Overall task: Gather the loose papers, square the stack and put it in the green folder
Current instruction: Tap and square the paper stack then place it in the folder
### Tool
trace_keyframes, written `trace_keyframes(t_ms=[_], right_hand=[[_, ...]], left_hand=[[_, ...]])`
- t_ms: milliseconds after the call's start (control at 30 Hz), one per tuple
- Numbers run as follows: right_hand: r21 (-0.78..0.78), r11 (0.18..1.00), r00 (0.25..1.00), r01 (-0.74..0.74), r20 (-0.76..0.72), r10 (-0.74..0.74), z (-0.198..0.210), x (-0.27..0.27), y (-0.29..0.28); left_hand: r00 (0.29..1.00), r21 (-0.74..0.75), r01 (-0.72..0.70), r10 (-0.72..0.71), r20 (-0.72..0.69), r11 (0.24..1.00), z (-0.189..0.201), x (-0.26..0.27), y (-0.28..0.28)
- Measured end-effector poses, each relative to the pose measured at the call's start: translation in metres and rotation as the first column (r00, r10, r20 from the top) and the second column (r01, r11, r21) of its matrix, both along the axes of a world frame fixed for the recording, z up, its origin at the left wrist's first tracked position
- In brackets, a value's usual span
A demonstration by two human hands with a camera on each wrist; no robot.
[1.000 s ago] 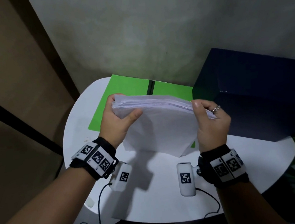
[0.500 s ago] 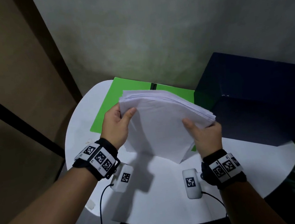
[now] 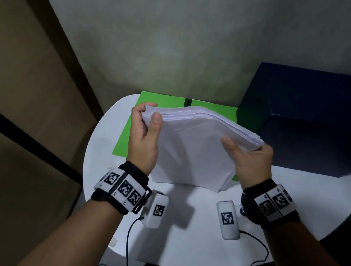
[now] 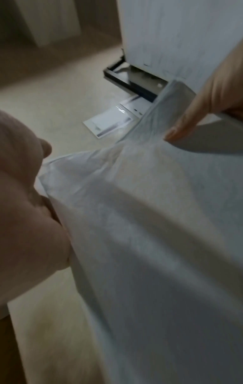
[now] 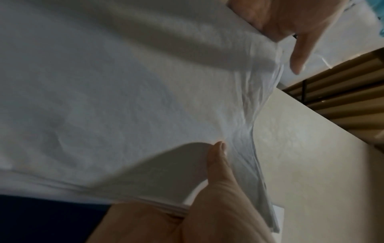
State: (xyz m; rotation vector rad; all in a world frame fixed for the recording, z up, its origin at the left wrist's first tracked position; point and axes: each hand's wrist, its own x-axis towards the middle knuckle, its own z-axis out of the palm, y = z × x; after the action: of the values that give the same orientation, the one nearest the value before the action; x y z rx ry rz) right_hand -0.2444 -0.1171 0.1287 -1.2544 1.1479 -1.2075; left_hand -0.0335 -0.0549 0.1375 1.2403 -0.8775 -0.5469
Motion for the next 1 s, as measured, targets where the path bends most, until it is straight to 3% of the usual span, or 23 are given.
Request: trace_keyframes(t_ms=[200,367,467,567,700,800,933,1000], right_hand=[[-0.06,0.998,1.0,0.02,0.006,-0.02,-0.004,-0.01,-0.001],[-0.16,0.98,0.99,0.116,0.092,-0.103,0.008,0.001,-0.001],[-0.187,0.972,0.988,0.142,0.08,-0.129,0.009,0.003,-0.001],[-0.218,0.968,0.991,0.127,0.064,-0.115,0.008,0.003,-0.001],[-0.222,0.972,0.997,0.074,0.014,-0.073,0.002,-0.003,-0.001],[-0.206,0.978,1.0,0.024,0.002,-0.024,-0.003,-0.007,0.0],[-0.219,0.975,0.999,0.02,-0.04,-0.029,-0.005,-0.005,0.003],[-0.217,0.976,0.999,0.025,-0.031,-0.033,-0.002,-0.004,0.004]], left_hand=[[1.0,0.073,0.029,-0.028,-0.013,0.997,-0.014,-0.003,0.001],[0.985,-0.004,-0.17,0.17,-0.014,0.985,0.004,-0.014,-0.012],[0.97,0.028,-0.238,0.239,-0.05,0.971,0.009,-0.015,-0.02],[0.969,0.017,-0.242,0.242,-0.045,0.97,0.011,-0.013,-0.021],[0.974,0.007,-0.218,0.216,0.072,0.976,0.016,-0.013,-0.019],[0.965,0.035,-0.258,0.256,0.061,0.966,0.015,-0.011,-0.023],[0.968,0.01,-0.245,0.246,-0.053,0.969,0.018,-0.01,-0.025],[0.977,-0.013,-0.21,0.211,0.016,0.978,0.021,-0.011,-0.022]])
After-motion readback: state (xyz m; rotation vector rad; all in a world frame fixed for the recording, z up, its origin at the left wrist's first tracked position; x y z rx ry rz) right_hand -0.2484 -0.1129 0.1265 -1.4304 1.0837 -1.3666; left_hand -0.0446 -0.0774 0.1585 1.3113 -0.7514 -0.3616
